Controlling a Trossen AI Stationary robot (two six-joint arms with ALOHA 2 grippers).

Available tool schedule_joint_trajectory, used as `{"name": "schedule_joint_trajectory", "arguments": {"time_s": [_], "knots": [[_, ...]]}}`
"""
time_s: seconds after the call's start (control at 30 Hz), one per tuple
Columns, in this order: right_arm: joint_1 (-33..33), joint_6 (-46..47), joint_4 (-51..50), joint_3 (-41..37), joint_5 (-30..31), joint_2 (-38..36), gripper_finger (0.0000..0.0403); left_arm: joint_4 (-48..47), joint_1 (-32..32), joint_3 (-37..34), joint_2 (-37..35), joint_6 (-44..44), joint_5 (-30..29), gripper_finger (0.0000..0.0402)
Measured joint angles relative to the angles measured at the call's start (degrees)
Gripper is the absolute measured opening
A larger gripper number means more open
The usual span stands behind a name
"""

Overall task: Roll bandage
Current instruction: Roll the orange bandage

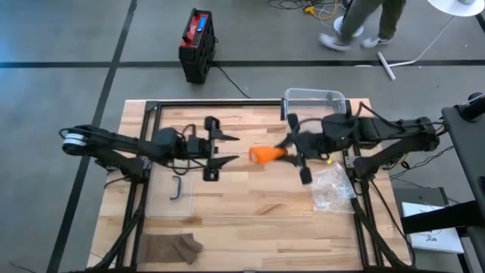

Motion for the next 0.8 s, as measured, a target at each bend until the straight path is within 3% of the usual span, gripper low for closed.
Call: {"name": "schedule_joint_trajectory", "arguments": {"time_s": [0.3,0.7,0.8], "knots": [[-1.5,-0.5,2.4,0.5,5.7,4.4,0.0076,0.0,2.2,5.8,8.0,-3.9,-3.8,0.0224],[-1.5,-5.0,2.0,0.5,18.9,3.6,0.0074,-1.4,3.3,5.4,7.9,-6.1,-2.5,0.0231],[-1.5,-5.5,2.2,0.5,19.3,3.1,0.0078,-1.9,3.3,5.4,7.9,-5.7,-2.6,0.0231]]}}
